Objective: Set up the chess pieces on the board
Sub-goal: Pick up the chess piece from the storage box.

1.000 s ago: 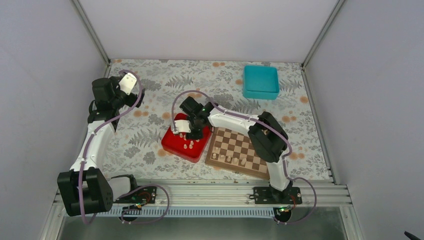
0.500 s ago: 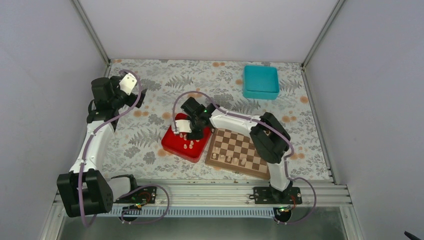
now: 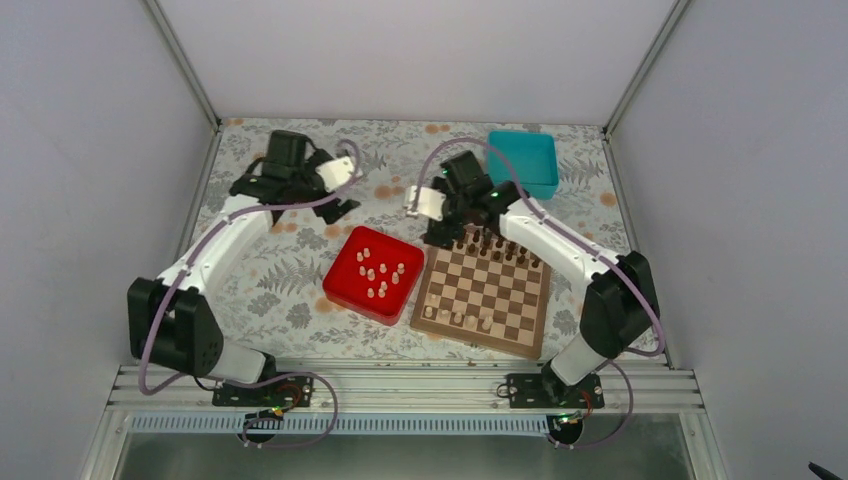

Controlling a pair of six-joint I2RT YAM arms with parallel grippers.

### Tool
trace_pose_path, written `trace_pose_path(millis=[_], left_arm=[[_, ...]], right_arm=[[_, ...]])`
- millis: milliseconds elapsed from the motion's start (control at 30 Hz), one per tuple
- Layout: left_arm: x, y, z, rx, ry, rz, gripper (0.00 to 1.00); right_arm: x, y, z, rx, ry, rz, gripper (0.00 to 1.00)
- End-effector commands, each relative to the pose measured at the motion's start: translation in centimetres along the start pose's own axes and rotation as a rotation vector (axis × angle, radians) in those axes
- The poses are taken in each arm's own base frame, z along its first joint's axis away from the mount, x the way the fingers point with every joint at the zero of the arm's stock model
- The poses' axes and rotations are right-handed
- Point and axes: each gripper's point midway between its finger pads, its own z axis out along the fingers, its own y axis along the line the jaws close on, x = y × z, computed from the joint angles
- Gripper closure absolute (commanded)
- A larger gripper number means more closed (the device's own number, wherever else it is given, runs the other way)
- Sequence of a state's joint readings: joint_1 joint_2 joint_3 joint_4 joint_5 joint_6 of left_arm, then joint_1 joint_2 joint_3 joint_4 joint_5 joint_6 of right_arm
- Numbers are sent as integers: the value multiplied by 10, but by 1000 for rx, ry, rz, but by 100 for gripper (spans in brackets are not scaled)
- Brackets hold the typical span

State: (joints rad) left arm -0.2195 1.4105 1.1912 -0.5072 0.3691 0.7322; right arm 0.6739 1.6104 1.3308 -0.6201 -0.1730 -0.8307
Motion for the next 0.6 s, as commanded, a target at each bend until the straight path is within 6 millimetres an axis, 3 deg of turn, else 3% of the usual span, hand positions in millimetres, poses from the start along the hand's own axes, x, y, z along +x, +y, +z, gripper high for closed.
trace_pose_path(millis=[0, 67, 133, 233, 333, 467, 567], left_arm=[[0, -60, 20, 187, 123, 138, 6], [-1, -92, 31, 293, 166, 183, 13], [3, -125, 38, 389, 207, 234, 27], [29, -169, 50, 490, 336, 307, 37], [48, -191, 54, 559, 416, 334, 42], [55, -202, 51, 592, 452, 352, 44], [59, -208, 52, 584, 473, 371, 55]], right_arm=[[61, -41, -18, 117, 82, 173, 0], [86, -60, -35, 177, 93, 257, 0], [111, -77, -58, 254, 96, 337, 0], [137, -91, -84, 350, 98, 418, 0], [153, -93, -102, 407, 95, 469, 0], [164, -88, -111, 428, 81, 509, 0], [167, -81, -110, 425, 68, 515, 0]])
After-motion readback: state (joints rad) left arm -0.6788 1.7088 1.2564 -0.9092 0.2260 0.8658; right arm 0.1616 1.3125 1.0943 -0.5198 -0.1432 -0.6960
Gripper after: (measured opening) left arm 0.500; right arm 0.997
